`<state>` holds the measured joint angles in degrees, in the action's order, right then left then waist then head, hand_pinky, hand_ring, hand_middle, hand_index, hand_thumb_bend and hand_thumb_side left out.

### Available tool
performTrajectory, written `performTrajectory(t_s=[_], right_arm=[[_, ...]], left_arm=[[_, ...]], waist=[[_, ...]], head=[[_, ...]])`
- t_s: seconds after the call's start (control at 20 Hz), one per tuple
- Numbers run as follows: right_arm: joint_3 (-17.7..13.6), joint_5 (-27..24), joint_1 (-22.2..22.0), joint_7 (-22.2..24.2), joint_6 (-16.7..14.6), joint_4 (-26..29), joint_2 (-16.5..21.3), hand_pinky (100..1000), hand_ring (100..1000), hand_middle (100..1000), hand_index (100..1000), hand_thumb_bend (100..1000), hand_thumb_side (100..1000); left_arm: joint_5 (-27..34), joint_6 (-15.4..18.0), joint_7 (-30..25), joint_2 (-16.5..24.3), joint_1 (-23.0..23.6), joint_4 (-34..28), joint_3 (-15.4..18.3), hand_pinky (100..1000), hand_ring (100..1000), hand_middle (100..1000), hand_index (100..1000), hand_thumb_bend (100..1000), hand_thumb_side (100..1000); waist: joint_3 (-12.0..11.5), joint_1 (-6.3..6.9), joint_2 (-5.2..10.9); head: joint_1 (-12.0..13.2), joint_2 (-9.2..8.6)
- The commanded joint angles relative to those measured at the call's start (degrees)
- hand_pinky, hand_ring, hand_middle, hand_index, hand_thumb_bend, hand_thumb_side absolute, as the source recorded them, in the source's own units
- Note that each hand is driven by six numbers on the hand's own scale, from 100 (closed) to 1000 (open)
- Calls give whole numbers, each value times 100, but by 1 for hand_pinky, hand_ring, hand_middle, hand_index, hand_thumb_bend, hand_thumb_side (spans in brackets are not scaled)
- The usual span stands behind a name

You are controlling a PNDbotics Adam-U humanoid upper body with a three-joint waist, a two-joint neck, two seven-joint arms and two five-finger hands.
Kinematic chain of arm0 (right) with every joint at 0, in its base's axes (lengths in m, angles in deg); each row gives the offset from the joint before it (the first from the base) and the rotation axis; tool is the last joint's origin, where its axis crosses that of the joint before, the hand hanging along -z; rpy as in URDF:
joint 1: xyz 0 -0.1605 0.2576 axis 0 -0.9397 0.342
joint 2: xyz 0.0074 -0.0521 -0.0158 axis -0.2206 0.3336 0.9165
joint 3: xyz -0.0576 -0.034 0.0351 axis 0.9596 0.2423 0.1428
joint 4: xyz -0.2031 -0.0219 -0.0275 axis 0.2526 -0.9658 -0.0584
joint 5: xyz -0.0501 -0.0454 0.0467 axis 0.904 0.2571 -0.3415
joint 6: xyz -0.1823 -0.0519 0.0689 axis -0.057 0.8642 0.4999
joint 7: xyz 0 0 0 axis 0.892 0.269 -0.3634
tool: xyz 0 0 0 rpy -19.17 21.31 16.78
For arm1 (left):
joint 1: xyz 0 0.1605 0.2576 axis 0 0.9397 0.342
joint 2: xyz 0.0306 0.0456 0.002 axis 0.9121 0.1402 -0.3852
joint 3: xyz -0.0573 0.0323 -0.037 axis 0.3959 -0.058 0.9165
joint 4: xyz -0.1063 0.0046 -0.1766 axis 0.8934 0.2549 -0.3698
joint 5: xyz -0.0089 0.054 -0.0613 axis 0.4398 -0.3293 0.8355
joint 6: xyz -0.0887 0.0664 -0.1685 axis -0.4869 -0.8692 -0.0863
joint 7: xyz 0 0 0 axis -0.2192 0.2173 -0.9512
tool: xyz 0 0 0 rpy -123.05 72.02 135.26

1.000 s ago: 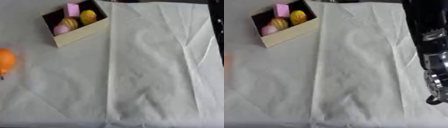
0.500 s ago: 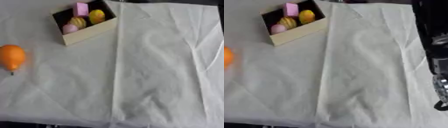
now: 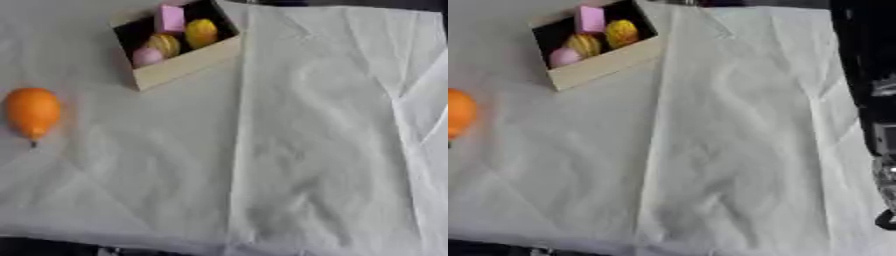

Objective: Pick up objects on the table and place them in the box.

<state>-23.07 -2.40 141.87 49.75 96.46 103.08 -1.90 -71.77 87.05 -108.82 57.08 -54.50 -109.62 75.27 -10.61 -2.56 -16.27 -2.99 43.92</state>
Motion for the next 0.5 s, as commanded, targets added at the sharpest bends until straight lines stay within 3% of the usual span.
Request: performTrajectory(t_s=[0.05,0.2,0.5], right_arm=[[-27,49,91,20,-9,22,54,832,872,704,895,100,450],[-24,44,72,27,-12,6,19,832,869,701,893,100,418],[-38,-6,30,20,-7,-1,-73,833,867,698,893,100,447]], left_arm=[[-156,-22,-170,176,-101,142,-31,897,930,867,926,520,100],[-203,-79,-384,135,-82,330,-157,897,931,862,931,520,100],[-246,-113,-660,-135,-300,905,-475,894,932,861,943,464,100]], waist=[[4,115,166],[14,115,156],[37,101,143]], head=[[102,20],[135,20],[121,20]])
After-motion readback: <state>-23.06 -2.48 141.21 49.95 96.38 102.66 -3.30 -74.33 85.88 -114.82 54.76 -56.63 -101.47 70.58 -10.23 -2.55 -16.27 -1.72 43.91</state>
